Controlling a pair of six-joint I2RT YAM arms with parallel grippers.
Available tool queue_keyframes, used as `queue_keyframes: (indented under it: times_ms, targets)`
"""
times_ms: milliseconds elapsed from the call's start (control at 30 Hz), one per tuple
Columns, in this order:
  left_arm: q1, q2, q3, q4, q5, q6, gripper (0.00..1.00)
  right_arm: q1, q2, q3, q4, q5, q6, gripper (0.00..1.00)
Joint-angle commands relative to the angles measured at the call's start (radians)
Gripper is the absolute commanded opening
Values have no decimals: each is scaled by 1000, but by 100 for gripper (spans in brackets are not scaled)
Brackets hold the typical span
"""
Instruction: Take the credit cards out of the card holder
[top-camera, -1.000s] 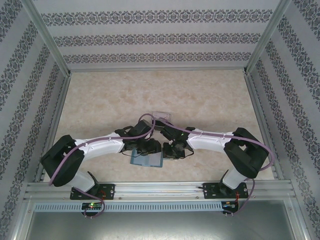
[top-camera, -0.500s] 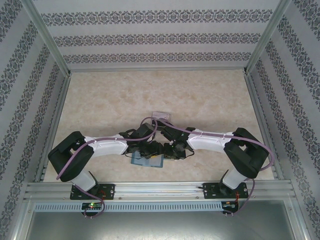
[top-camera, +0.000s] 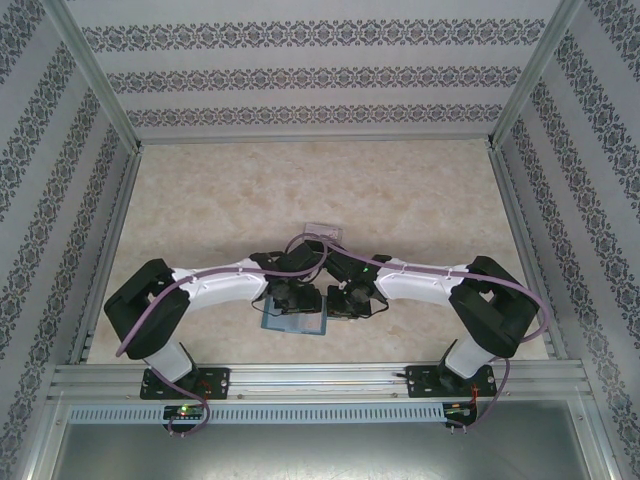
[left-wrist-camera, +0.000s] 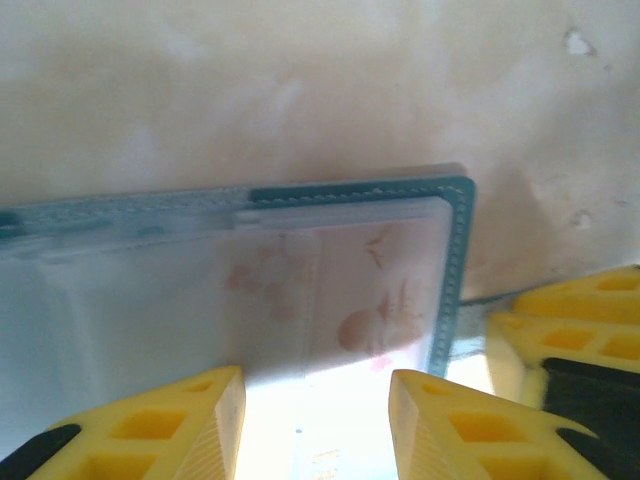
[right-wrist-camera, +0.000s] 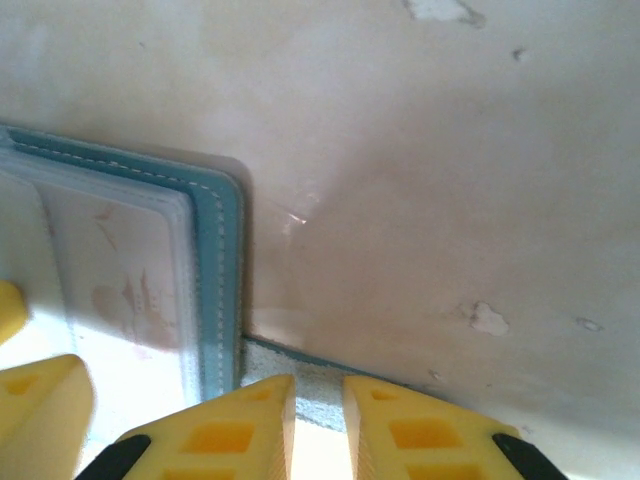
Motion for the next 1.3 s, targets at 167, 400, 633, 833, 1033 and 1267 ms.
queue_keyframes:
  times_ms: [167,400,633,833,1033,1267]
  targets:
    - [-49,43,124,-298,-184,108,46,10,9,-15,-9,21,-7,23]
    - [-57,57,167,-355,-214,131,45,10,12,-10,-9,20,-10,23]
    - [-59,25,171,-339,-212,127,22,10,16,-2,-14,19,-15,23]
    - [-60,-5,162,-316,-201,121,13,10,18,-6,-15,19,-15,23]
    - [-58,17,141,-386,-274,146,15,10,17,-2,-24,20,-20,23]
    - [-57,63,132,-443,-316,171,24,10,11,-5,-28,22,-17,23]
